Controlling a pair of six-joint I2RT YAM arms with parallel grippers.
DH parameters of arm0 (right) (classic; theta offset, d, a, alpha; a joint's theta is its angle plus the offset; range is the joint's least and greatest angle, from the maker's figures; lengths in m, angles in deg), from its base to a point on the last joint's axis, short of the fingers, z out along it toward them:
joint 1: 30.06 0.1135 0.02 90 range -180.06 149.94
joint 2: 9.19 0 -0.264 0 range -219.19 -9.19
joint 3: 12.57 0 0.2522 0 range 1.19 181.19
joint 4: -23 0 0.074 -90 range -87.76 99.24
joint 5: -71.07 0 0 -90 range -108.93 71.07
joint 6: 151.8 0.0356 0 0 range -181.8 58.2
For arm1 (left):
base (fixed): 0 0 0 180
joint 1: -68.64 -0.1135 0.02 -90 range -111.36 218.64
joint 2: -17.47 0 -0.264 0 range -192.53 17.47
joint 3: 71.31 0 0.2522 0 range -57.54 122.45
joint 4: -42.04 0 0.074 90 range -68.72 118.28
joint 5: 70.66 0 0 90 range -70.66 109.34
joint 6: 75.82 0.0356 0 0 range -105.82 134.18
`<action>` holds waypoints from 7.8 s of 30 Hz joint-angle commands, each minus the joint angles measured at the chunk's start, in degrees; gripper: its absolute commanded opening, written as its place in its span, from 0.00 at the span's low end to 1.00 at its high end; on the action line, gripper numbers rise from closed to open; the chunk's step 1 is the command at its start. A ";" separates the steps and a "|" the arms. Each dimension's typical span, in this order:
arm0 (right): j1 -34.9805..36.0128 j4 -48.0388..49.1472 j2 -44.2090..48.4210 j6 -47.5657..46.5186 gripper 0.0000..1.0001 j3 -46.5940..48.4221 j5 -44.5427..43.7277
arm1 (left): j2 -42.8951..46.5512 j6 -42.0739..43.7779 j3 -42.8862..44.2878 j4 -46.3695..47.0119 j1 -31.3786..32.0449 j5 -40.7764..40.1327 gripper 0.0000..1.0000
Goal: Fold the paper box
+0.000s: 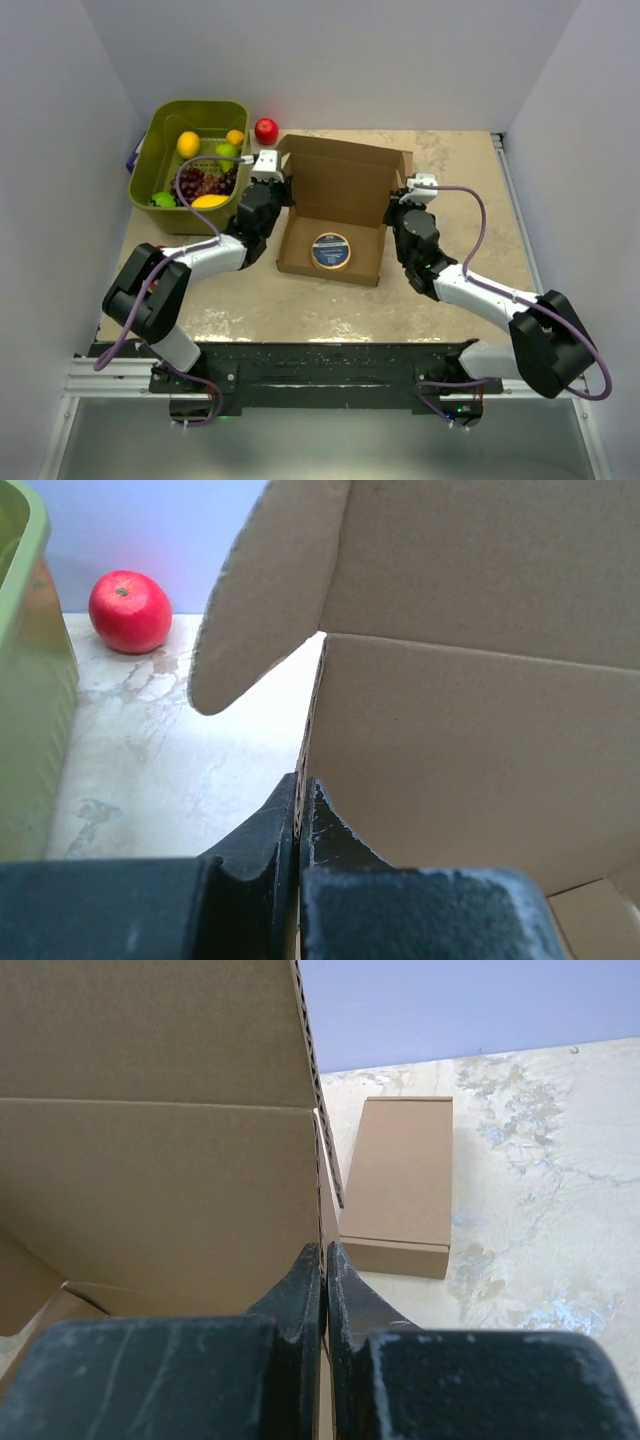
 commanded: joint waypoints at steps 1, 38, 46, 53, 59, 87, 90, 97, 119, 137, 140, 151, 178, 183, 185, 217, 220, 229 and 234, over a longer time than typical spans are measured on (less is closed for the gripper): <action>2.56 6.23 1.53 3.25 0.00 -1.77 -1.98 | -0.48 -5.69 -4.36 3.67 2.52 1.51 0.00; 9.59 -12.66 14.62 22.94 0.17 -14.69 -10.69 | 0.49 -10.70 -23.09 8.25 9.82 -8.07 0.00; 9.68 -18.46 18.66 26.63 0.31 -16.28 -10.51 | 3.90 -11.05 -23.79 6.06 11.66 -7.19 0.01; 9.77 -21.02 22.62 26.99 0.38 -17.77 -11.39 | 12.87 -10.09 -27.30 4.21 12.28 -5.88 0.32; 9.77 -21.28 22.36 27.07 0.38 -18.21 -11.83 | 23.94 -8.25 -32.75 2.80 12.46 -0.62 0.58; 9.85 -24.35 24.38 29.09 0.55 -20.41 -12.18 | 36.80 -8.77 -12.63 -16.19 12.37 16.62 0.65; 9.77 -28.13 27.19 30.50 0.67 -19.62 -10.78 | 30.21 -10.26 -13.24 -12.07 12.37 17.50 0.63; 9.77 -41.63 35.18 32.42 0.72 -13.84 -4.37 | 20.10 -11.05 -15.26 -6.96 12.28 16.98 0.60; 9.77 -50.89 27.62 21.19 0.94 7.43 4.34 | 15.24 -10.44 -17.21 -11.15 12.28 12.06 0.74; 7.57 -45.10 4.70 23.47 0.84 6.14 13.13 | 23.96 -23.18 -22.20 -23.59 10.61 8.53 0.72; 7.66 -44.40 3.21 24.17 0.84 4.29 13.31 | 20.18 -23.88 -23.61 -19.79 9.03 11.78 0.69; 7.39 -41.49 -1.46 25.40 0.85 2.44 16.11 | 14.64 -22.48 -24.76 -15.22 7.01 13.90 0.64; -21.61 -35.61 -14.11 12.40 0.94 10.18 52.68 | 31.95 -18.70 -22.38 -27.69 -2.13 22.34 0.96; -21.70 -32.45 -16.48 14.15 0.89 7.55 56.72 | 34.85 -18.17 -22.65 -30.51 -2.84 22.25 0.97; -21.70 -31.48 -17.89 15.38 0.71 6.84 58.39 | 35.81 -18.44 -22.91 -30.77 -3.27 22.60 0.97; -29.43 -24.45 -26.77 21.53 0.06 -2.04 68.06 | 28.18 -27.48 -26.34 -20.15 -5.91 27.25 1.00; -29.96 -24.44 -26.77 21.71 0.03 -2.21 67.80 | 26.16 -29.24 -26.87 -17.07 -6.00 27.87 1.00; -31.01 -24.00 -27.47 22.15 0.00 -2.48 68.33 | 22.91 -33.20 -28.80 -10.12 -6.18 29.36 0.99; -31.02 -24.00 -27.21 22.15 0.00 -2.48 68.24 | 18.69 -35.57 -29.94 -2.49 -6.18 32.61 0.95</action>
